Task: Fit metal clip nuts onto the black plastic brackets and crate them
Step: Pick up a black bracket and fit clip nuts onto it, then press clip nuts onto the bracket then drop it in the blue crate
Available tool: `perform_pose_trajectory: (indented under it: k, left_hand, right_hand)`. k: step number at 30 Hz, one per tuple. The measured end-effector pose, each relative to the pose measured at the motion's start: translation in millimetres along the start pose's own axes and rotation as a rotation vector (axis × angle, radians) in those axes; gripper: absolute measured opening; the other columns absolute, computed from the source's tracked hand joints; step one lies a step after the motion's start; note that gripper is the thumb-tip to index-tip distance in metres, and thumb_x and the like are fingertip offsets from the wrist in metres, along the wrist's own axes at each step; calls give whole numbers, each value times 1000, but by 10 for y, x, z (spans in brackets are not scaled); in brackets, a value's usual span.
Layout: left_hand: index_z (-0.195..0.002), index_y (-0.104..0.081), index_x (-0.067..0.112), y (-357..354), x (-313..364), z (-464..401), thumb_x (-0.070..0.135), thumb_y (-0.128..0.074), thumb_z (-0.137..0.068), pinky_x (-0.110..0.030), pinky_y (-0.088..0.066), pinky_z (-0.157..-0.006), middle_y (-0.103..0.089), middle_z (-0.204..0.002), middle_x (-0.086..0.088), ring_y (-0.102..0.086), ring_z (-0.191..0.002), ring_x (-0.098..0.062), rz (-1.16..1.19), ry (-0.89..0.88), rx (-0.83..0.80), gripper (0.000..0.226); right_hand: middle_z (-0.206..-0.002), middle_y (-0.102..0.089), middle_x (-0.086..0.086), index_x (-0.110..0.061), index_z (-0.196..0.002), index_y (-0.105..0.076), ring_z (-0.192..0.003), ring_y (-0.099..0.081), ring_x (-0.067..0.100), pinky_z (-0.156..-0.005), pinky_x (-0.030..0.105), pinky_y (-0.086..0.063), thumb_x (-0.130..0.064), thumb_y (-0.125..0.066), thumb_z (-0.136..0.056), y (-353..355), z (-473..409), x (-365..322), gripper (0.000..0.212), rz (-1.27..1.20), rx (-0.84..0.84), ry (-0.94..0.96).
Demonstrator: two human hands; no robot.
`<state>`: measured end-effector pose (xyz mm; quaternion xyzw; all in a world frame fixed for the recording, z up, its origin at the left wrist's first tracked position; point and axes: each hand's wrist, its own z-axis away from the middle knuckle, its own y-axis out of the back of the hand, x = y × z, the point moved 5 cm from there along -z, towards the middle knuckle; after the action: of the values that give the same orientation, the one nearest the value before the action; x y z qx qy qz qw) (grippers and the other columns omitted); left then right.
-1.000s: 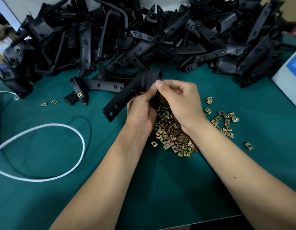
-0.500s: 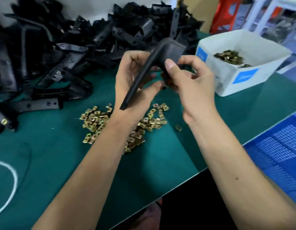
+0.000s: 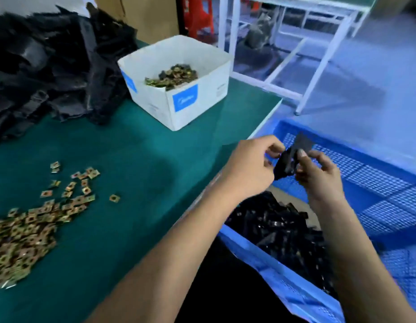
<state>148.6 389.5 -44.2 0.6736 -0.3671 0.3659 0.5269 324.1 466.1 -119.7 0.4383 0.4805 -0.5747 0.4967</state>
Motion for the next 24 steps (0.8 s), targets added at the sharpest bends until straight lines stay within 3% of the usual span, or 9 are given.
perform_pose_trajectory:
  k: [3, 6, 9, 13, 15, 18, 20, 22, 24]
  left_hand:
    - [-100, -71, 14, -502, -383, 10, -9, -53, -74, -24, -53, -77, -74, -97, 0, -62, -75, -2, -174, 143, -121, 40]
    - [-101, -70, 19, -821, -740, 114, -5, -54, -77, -39, -57, -88, -73, -104, -5, -68, -99, -26, -319, 281, -258, 38]
    - [-105, -69, 21, -952, -926, 226, -4, -54, -79, -44, -57, -90, -70, -113, -8, -66, -105, -31, -433, 328, -363, 39]
    - [-108, -68, 21, -967, -957, 221, -5, -53, -81, -43, -57, -90, -68, -114, -5, -65, -105, -29, -439, 335, -374, 40]
    - [-108, -68, 22, -930, -873, 176, -4, -52, -81, -41, -57, -90, -69, -114, -2, -65, -105, -27, -441, 316, -346, 41]
    - [-101, -71, 23, -750, -557, 46, -3, -51, -83, -38, -58, -86, -71, -107, 3, -66, -100, -23, -406, 216, -209, 38]
    - [-95, -72, 20, -488, -241, -54, -4, -53, -84, -37, -58, -82, -74, -96, 6, -69, -91, -18, -304, 86, -37, 33]
    - [-89, -71, 18, -98, 65, -119, -6, -52, -81, -36, -59, -78, -74, -87, 7, -71, -82, -13, -174, -50, 151, 31]
    - [-85, -69, 18, 362, 265, -107, -4, -47, -77, -33, -60, -74, -73, -82, 10, -71, -76, -8, -77, -133, 301, 32]
  right_hand:
    - [-65, -59, 5, -14, -95, -64, -52, -53, 14, -51, 23, -44, -28, -77, -92, 519, -110, 718, 19, 193, 60, -206]
    - [-77, -66, 12, -7, -88, -69, -70, -63, 25, -71, 43, -55, -34, -83, -87, 909, -134, 1221, 30, 631, 69, -276]
    - [-83, -74, 11, -9, -89, -76, -80, -71, 30, -74, 41, -57, -41, -80, -88, 1087, -90, 1481, 32, 999, -15, -331]
    - [-78, -70, 17, 1, -82, -70, -72, -68, 31, -65, 38, -55, -32, -81, -87, 1169, -18, 1690, 35, 986, 25, -566]
    - [-77, -69, 16, 0, -82, -68, -67, -63, 27, -61, 33, -50, -24, -78, -88, 1119, -41, 1653, 27, 981, 60, -575]
    - [-76, -68, 8, -5, -82, -71, -72, -65, 26, -64, 31, -52, -24, -73, -88, 834, -100, 1283, 19, 966, 137, -401]
    - [-71, -66, 3, -12, -81, -73, -80, -68, 31, -66, 30, -48, -21, -68, -86, 470, -89, 847, 12, 974, 176, -158]
    - [-78, -73, 3, -17, -85, -74, -85, -70, 32, -72, 36, -54, -21, -64, -87, 11, 19, 367, 11, 936, 171, 110]
    - [-80, -75, 1, -21, -89, -73, -80, -70, 29, -74, 39, -56, -23, -64, -90, -509, 265, -83, 9, 870, 110, 359]
